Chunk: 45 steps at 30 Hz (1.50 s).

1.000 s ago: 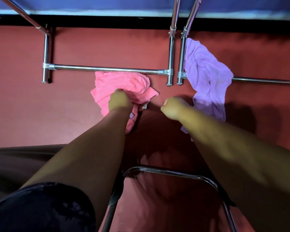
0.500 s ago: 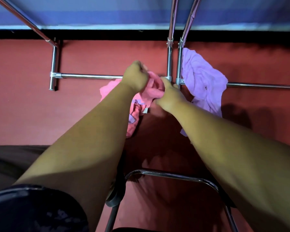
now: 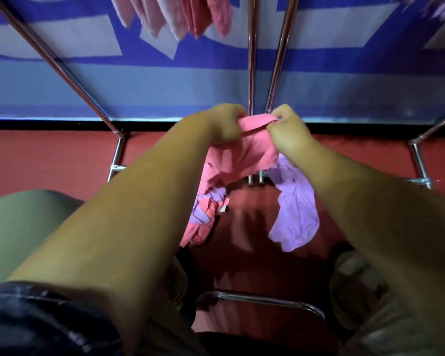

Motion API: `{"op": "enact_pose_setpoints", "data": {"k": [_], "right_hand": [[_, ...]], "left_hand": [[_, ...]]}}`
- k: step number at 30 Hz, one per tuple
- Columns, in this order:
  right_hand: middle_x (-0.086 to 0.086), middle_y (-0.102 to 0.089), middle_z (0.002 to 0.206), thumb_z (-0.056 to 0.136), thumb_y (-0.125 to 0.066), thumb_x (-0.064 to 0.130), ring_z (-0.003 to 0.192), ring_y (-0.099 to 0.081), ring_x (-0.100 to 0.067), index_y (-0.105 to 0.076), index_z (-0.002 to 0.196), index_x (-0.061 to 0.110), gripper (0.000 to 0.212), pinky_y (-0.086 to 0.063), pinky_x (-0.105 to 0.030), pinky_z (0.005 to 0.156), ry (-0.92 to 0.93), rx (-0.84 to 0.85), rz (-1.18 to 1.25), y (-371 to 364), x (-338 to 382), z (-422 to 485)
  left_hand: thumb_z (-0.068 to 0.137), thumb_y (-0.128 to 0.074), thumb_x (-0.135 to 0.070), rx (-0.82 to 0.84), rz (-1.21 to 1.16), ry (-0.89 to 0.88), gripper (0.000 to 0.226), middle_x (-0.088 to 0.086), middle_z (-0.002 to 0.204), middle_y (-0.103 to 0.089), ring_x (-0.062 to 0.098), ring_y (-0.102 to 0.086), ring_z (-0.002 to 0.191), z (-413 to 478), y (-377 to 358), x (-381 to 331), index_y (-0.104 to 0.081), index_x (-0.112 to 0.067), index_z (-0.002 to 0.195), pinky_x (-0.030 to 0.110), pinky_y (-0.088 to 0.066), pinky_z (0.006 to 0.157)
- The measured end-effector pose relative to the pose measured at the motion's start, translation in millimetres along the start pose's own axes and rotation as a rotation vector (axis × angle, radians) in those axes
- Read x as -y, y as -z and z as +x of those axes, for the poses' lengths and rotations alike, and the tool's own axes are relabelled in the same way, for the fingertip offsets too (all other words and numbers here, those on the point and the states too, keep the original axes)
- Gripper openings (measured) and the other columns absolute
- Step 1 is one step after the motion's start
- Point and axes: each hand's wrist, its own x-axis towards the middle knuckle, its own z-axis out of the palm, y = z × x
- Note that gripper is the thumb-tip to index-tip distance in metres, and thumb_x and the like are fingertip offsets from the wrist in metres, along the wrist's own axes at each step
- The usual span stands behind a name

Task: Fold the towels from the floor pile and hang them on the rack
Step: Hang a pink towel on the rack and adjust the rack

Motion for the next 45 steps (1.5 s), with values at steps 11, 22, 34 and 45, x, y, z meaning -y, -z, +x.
{"op": "enact_pose_setpoints", "data": {"k": [11,22,34,45], "right_hand": [[0.006,-0.071,0.088,0.083,-0.071,0.036,0.084,-0.065,-0.014,-0.065,0.094,0.026,0.017,-0.05,-0.032,0.075,0.255,-0.093,0.141,119,138,-85],[0.004,-0.064,0.068,0.099,-0.061,0.038,0.065,-0.058,-0.008,-0.063,0.072,0.019,0.034,-0.04,-0.027,0.061,0.311,0.012,-0.124,122,105,-113],[-0.008,-0.078,0.085,0.099,-0.071,0.024,0.077,-0.071,-0.021,-0.081,0.093,0.014,0.016,-0.063,-0.046,0.086,0.067,0.076,0.23,135,87,-80],[-0.005,-0.078,0.096,0.105,-0.065,0.022,0.089,-0.073,-0.017,-0.075,0.111,0.014,0.015,-0.058,-0.042,0.095,0.079,0.021,0.964,132,103,-64]], "left_hand": [[0.102,-0.059,-0.021,-0.406,-0.335,-0.292,0.019,-0.014,0.095,-0.071,0.004,-0.063,0.09,-106,97,-64,-0.074,-0.033,0.101,0.027,-0.053,0.089],[0.105,-0.055,-0.029,-0.463,-0.601,-0.269,0.025,-0.011,0.088,-0.072,0.008,-0.062,0.083,-113,57,-80,-0.076,-0.018,0.099,0.038,-0.055,0.095],[0.094,-0.051,-0.022,-0.642,-0.732,-0.085,0.016,0.003,0.074,-0.046,0.014,-0.041,0.065,-100,72,-67,-0.059,-0.022,0.08,0.03,-0.031,0.059],[0.094,-0.052,-0.019,-0.614,-0.005,0.019,0.015,0.004,0.093,-0.065,0.03,-0.059,0.091,-81,69,-37,-0.066,-0.021,0.089,0.037,-0.049,0.075]]}}
